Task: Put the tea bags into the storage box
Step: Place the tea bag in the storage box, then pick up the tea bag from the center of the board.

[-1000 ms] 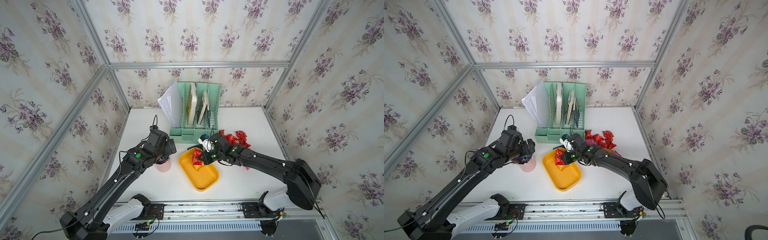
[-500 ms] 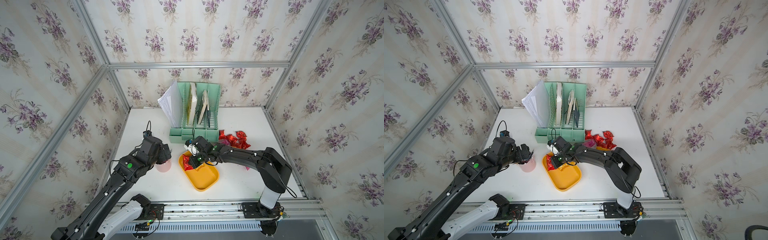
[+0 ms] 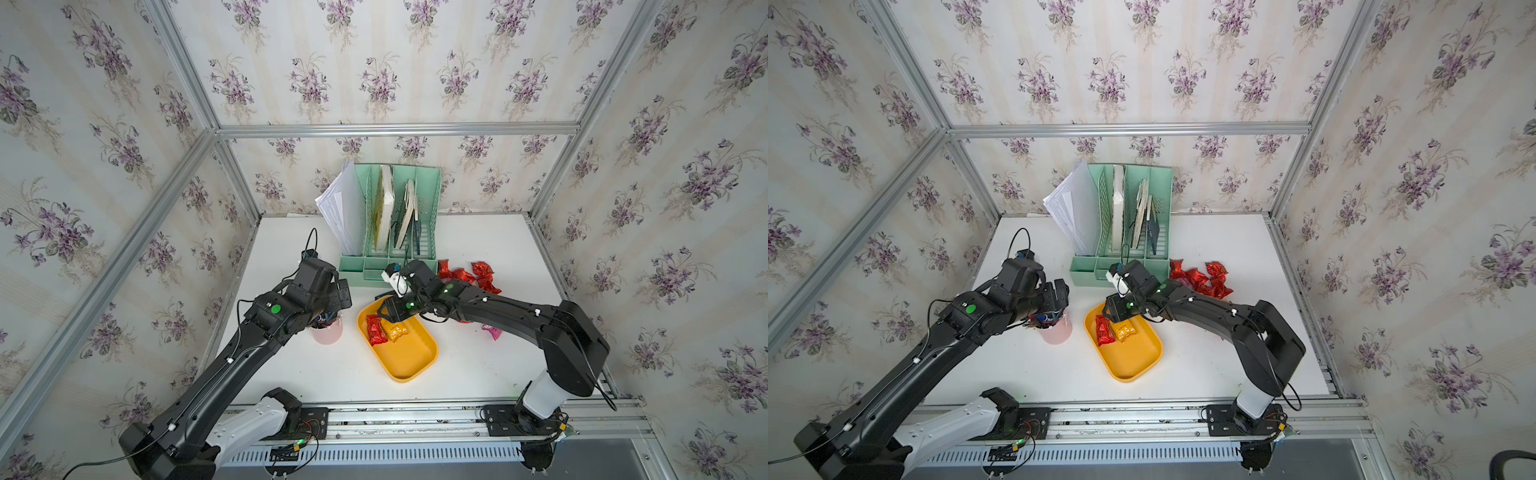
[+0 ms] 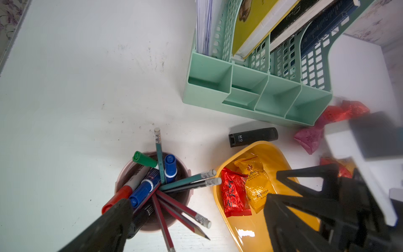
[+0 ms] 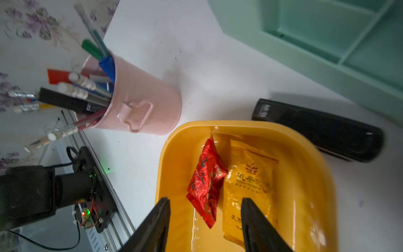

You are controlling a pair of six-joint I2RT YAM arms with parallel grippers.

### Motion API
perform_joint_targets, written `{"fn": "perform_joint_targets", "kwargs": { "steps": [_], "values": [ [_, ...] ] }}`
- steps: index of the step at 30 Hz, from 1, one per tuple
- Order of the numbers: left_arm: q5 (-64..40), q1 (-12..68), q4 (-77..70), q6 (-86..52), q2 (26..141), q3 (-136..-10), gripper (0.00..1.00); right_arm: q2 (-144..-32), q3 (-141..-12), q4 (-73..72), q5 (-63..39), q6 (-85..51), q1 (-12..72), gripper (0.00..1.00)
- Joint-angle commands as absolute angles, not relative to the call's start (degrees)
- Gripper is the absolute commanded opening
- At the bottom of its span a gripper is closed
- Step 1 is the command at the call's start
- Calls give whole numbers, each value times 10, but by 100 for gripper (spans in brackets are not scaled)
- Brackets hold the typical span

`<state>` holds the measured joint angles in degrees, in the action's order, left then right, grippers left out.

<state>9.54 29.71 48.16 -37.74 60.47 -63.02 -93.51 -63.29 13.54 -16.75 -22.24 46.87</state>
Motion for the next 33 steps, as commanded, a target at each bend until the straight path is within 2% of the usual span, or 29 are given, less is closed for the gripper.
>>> {"fn": "perform_joint_targets", "kwargs": {
  "steps": [1, 9, 18, 26, 28, 33],
  "values": [
    [71, 297, 455, -338, 635, -651, 99, -896, -606, 122, -125, -305, 427, 58],
    [76, 298, 442, -264, 697, -702, 99, -813, -470, 73, -112, -452, 264, 60],
    [36, 297, 417, -256, 748, -714, 99, -872, -468, 49, -96, -462, 247, 61],
    [28, 297, 410, -280, 739, -692, 99, -953, -512, 45, -80, -429, 246, 58],
    [32, 297, 412, -289, 731, -683, 99, -973, -530, 49, -80, -419, 246, 53],
    [44, 297, 418, -312, 706, -661, 99, -996, -544, 59, -86, -401, 243, 26]
  ]
}}
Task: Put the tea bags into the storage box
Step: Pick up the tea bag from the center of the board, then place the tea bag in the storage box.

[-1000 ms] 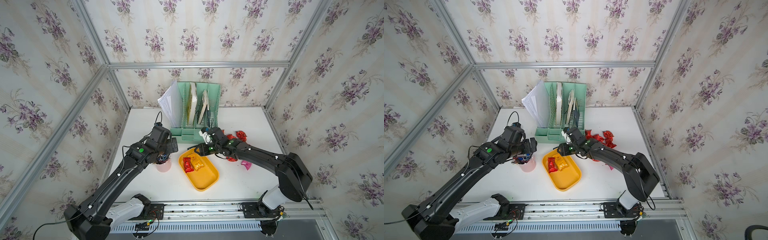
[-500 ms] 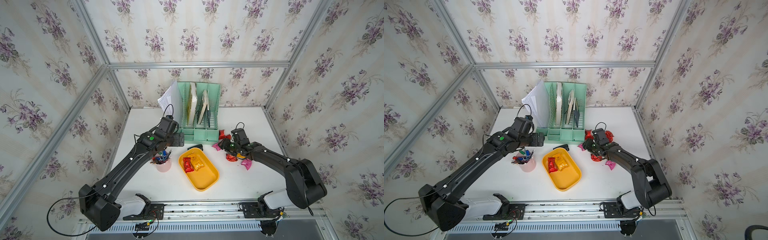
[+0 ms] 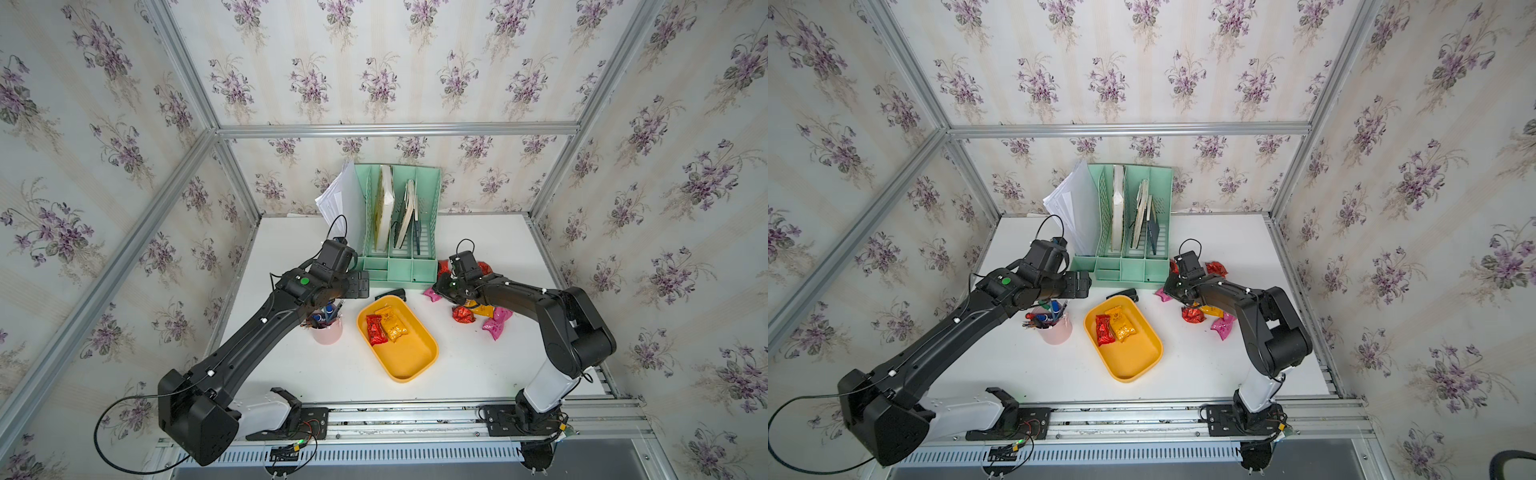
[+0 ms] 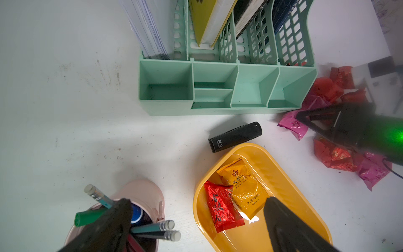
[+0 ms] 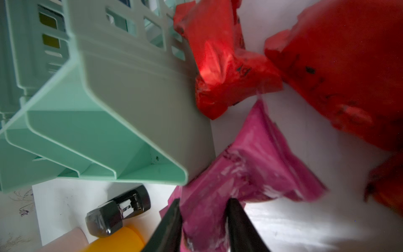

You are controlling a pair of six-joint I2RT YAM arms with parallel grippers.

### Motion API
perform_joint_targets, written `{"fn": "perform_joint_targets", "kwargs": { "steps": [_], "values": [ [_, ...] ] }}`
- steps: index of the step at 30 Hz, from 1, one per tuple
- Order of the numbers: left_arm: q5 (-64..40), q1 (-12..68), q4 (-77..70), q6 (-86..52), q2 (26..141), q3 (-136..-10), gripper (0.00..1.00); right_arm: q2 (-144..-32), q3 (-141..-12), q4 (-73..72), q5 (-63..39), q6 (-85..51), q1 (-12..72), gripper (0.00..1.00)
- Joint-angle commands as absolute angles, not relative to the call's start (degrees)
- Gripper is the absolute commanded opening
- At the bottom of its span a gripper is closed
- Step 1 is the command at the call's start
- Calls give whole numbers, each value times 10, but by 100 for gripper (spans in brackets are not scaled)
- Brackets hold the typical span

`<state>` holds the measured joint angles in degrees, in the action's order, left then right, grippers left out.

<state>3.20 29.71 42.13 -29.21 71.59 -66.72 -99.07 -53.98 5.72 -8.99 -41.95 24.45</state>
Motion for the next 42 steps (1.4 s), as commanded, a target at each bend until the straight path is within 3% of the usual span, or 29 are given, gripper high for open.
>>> {"fn": "perform_joint_targets", "kwargs": {
  "steps": [1, 5, 9, 18, 23, 32, 42],
  "values": [
    [48, 297, 418, -318, 700, -656, 99, -996, -543, 60, -88, -396, 244, 22],
    [56, 297, 421, -338, 682, -641, 99, -988, -543, 76, -92, -372, 243, 7],
    [61, 297, 422, -355, 673, -634, 99, -957, -537, 97, -89, -350, 243, 0],
    [65, 297, 403, -388, 689, -639, 99, -833, -513, 138, -149, -309, 247, 0],
    [65, 297, 393, -401, 703, -645, 99, -781, -499, 122, -210, -270, 293, 0],
    [64, 297, 414, -384, 719, -681, 99, -867, -574, 142, -195, -189, 474, 0],
    [83, 297, 444, -382, 664, -645, 99, -972, -645, 184, -173, -154, 493, 0]
  ]
}}
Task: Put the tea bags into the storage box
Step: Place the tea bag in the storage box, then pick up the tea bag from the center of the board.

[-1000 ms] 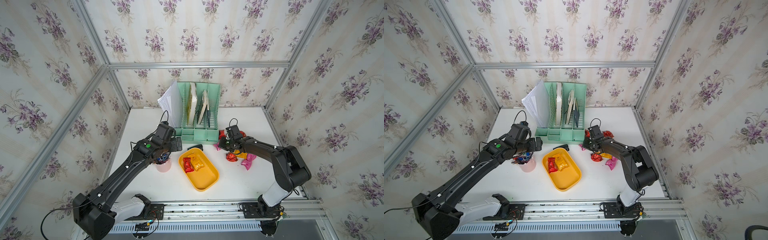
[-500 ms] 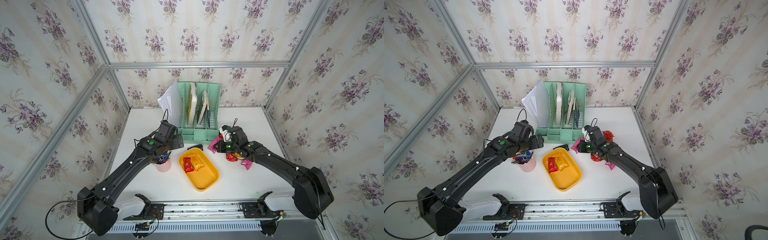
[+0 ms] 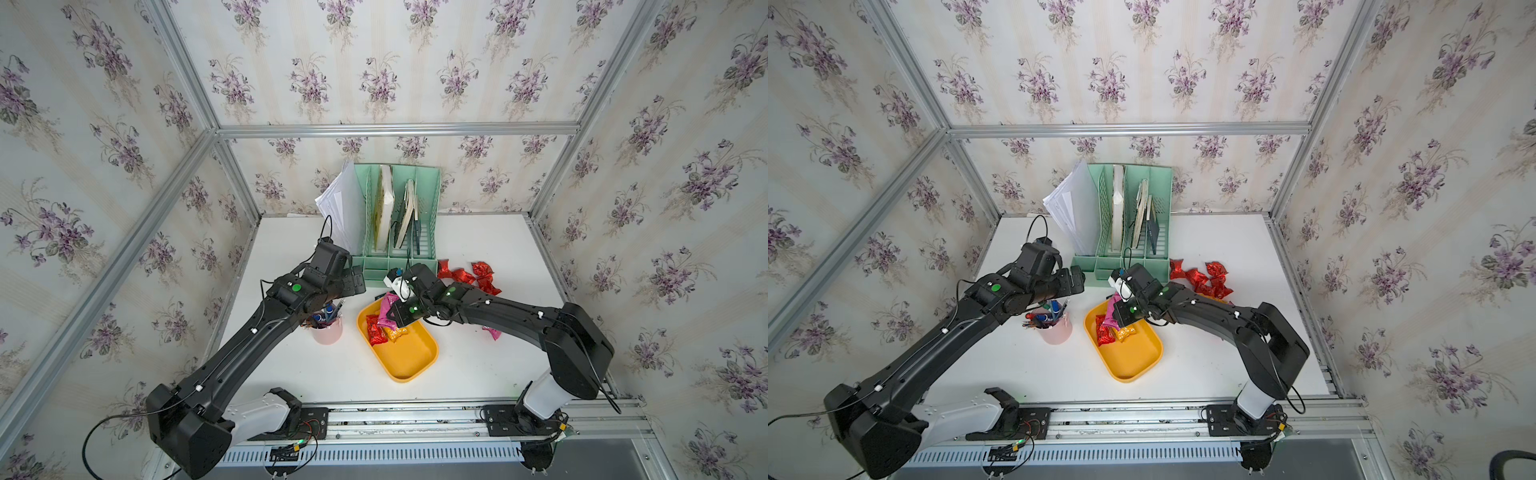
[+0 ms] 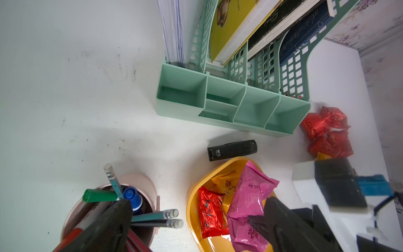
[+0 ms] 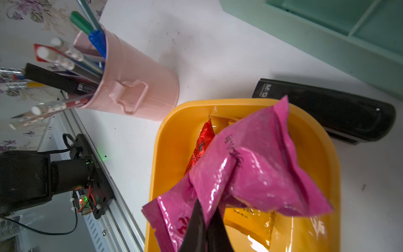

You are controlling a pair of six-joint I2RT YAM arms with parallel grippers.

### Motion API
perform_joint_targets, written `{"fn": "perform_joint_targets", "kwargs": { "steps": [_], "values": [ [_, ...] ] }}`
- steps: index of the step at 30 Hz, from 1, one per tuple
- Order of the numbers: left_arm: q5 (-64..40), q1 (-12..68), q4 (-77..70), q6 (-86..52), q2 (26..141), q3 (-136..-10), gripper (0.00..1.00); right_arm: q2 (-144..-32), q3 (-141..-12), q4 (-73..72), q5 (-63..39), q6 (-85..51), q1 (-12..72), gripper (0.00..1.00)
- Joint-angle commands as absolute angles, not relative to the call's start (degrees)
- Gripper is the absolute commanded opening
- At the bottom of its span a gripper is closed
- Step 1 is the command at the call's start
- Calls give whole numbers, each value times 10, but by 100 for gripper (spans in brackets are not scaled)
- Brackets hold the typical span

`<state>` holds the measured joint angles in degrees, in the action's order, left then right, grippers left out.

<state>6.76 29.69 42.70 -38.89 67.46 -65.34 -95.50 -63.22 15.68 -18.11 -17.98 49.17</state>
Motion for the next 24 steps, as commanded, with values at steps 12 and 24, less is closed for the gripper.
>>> {"fn": "perform_joint_targets", "kwargs": {
  "steps": [12, 24],
  "values": [
    [77, 297, 445, -394, 631, -622, 99, -903, -634, 164, -142, -168, 477, 76],
    [24, 318, 407, -419, 675, -637, 99, -785, -489, 163, -115, -355, 262, 75]
  ]
}}
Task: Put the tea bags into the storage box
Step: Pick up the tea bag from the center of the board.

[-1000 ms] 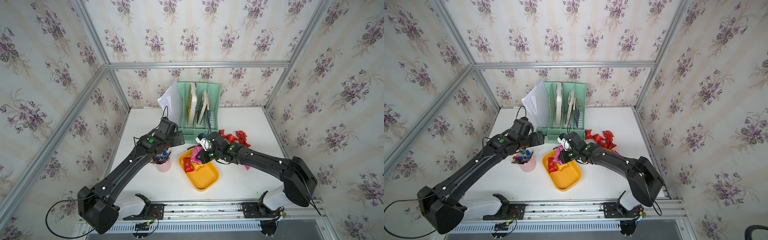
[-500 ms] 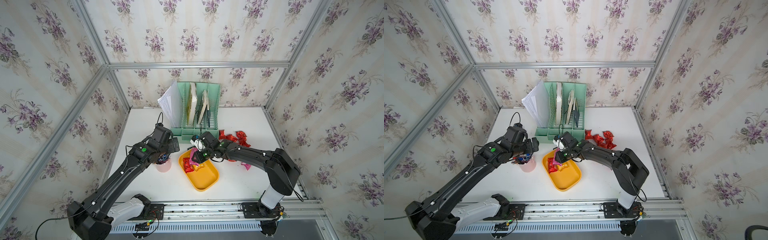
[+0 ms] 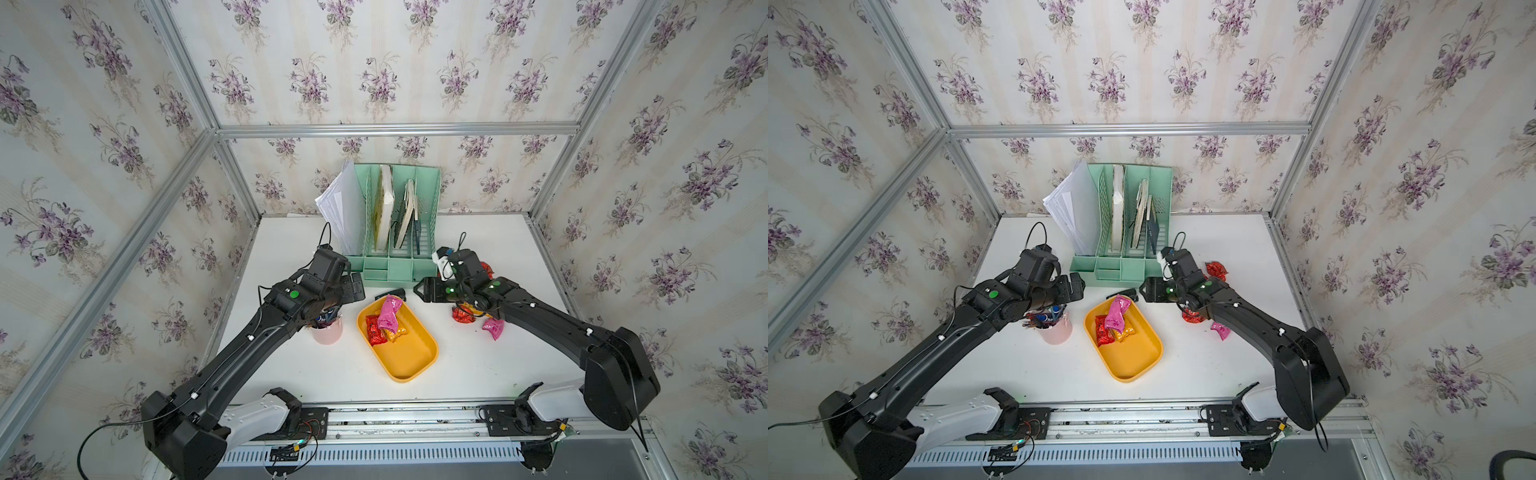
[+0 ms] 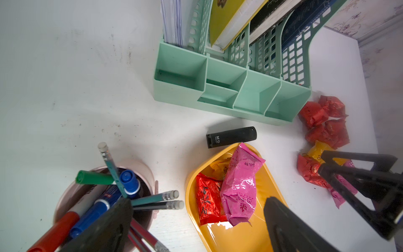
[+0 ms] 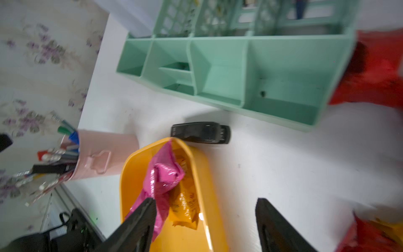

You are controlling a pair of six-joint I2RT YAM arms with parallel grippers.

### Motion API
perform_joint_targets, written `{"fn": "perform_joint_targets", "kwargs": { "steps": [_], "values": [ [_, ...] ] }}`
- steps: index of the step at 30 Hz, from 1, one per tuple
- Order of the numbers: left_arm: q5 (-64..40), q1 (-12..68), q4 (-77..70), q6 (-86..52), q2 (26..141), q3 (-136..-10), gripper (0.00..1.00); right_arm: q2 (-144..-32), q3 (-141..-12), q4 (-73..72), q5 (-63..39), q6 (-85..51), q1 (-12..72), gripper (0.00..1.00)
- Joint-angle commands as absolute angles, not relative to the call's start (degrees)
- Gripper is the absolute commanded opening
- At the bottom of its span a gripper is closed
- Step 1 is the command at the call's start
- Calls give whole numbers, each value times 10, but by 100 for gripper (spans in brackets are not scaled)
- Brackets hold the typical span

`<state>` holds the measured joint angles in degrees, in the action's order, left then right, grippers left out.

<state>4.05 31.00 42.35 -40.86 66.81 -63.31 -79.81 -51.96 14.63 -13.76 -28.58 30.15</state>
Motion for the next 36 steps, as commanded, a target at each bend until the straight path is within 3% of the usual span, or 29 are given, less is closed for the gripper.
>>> {"fn": "perform_joint_targets", "kwargs": {
  "steps": [1, 10, 18, 25, 32, 36],
  "values": [
    [23, 323, 405, -419, 680, -638, 99, -777, -469, 166, -117, -369, 240, 75],
    [15, 335, 409, -399, 720, -670, 99, -691, -349, 156, -89, -428, 170, 72],
    [15, 335, 420, -370, 742, -700, 99, -692, -321, 151, -56, -447, 164, 63],
    [14, 335, 418, -370, 738, -690, 99, -721, -309, 118, -76, -452, 164, 45],
    [24, 335, 416, -380, 719, -667, 99, -727, -314, 117, -76, -442, 164, 8],
    [33, 334, 413, -394, 706, -651, 99, -719, -325, 132, -81, -425, 164, 0]
  ]
}}
